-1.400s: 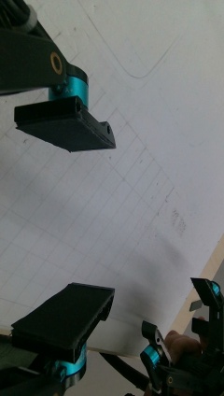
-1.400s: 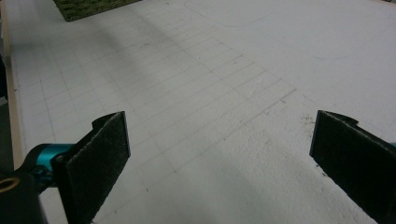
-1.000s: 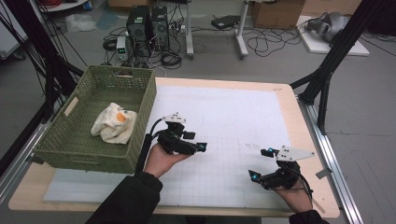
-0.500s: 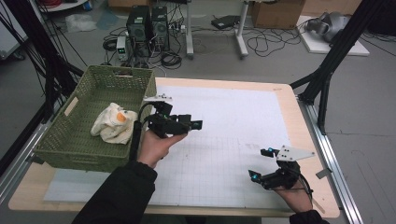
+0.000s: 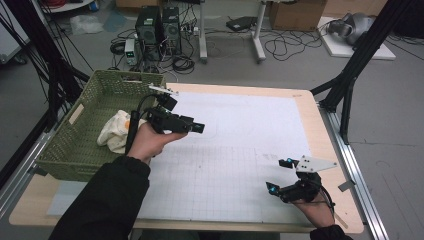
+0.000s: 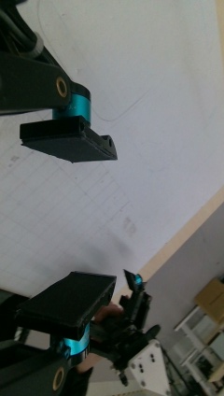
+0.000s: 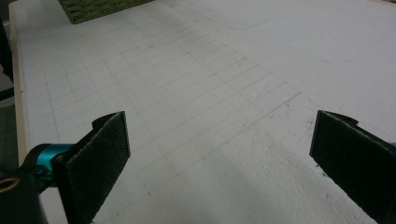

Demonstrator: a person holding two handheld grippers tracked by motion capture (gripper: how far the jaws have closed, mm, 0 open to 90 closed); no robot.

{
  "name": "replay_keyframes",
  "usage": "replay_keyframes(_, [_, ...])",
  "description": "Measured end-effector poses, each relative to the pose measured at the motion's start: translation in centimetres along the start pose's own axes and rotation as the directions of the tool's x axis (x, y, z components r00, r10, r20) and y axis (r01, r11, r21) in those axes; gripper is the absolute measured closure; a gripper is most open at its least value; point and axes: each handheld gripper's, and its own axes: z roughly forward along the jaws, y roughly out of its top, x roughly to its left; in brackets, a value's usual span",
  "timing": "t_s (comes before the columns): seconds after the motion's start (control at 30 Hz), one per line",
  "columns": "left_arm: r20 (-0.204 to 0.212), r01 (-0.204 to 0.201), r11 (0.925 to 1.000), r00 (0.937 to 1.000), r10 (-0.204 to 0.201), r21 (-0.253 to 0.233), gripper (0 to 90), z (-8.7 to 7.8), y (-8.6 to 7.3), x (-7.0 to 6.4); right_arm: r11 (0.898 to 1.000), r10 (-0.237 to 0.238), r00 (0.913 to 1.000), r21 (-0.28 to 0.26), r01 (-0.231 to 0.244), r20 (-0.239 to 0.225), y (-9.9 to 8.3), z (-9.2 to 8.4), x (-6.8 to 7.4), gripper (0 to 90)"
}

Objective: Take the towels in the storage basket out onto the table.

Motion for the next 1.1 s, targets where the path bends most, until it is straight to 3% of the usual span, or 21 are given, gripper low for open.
replay_keyframes(0.13, [0.05, 0.019, 0.9997, 0.9985, -0.02, 0.015, 34.4, -0.6, 0.5, 1.3, 1.0, 0.002, 1.0, -0.001, -0.002, -0.001, 0.0, 0.0, 0.0, 4.0])
replay_keyframes(0.43, [0.103, 0.099, 0.9951, 0.9899, -0.098, -0.007, 34.7, -1.9, 0.3, 4.4, 1.0, 0.007, 1.0, -0.003, -0.007, -0.003, 0.0, -0.1, -0.2, 4.0])
replay_keyframes(0.77, [0.091, 0.15, 0.9879, 0.985, -0.146, -0.038, 35.4, -4.3, -0.3, 7.0, 1.0, 0.007, 1.0, -0.006, -0.007, -0.002, -0.1, -0.1, -0.4, 4.0])
replay_keyframes(1.1, [0.077, 0.161, 0.9857, 0.9846, -0.157, -0.05, 35.6, -6.1, -0.9, 8.1, 1.0, 0.009, 1.0, -0.006, -0.009, -0.003, -0.1, -0.1, -0.4, 4.0])
